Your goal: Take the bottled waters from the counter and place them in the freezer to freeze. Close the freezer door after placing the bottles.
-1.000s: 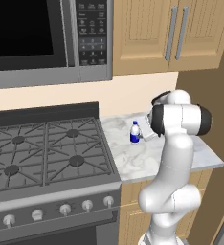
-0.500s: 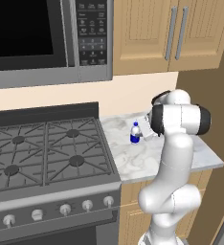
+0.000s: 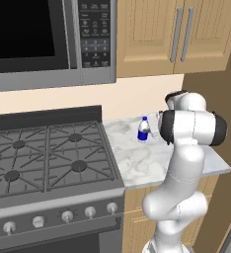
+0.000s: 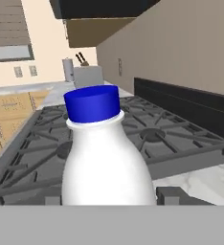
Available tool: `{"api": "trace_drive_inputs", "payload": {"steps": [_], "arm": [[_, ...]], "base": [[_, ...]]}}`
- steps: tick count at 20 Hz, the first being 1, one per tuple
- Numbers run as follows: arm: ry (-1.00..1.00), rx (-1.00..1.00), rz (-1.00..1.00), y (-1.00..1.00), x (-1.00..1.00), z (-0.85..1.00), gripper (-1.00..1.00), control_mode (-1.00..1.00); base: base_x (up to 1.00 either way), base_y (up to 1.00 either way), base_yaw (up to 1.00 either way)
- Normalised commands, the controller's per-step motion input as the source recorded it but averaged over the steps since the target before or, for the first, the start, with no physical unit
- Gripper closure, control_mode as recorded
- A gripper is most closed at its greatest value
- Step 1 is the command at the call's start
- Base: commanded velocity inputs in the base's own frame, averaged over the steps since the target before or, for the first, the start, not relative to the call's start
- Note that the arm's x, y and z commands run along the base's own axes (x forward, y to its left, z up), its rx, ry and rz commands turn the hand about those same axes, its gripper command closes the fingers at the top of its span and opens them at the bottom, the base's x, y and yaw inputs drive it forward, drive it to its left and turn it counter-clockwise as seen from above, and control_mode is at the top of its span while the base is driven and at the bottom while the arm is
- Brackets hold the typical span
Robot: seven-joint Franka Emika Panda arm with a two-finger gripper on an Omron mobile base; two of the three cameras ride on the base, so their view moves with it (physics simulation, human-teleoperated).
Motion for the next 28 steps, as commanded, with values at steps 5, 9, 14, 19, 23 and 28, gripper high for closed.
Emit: {"api": "trace_drive_inputs", "payload": {"steps": [5,9,14,19,23,28], "arm": [[0.15,0.0,-0.29,0.0,-0.45,0.6,1.0,-1.0],[0.11,0.0,-0.24,0.0,-0.91,0.51,1.0,-1.0],[0.01,0.0,-0.18,0.03,-1.0,0.53,1.0,-1.0],[0.0,-0.01,-0.09,0.07,-0.99,0.68,1.0,-1.0],[0.0,-0.03,-0.04,0.0,-0.86,0.59,1.0,-1.0],[-0.06,-0.15,-0.02,0.0,-0.79,0.22,1.0,-1.0]], "base": [[0.0,0.0,0.0],[0.0,0.0,0.0],[0.0,0.0,0.0],[0.0,0.0,0.0],[0.0,0.0,0.0],[0.0,0.0,0.0]]}}
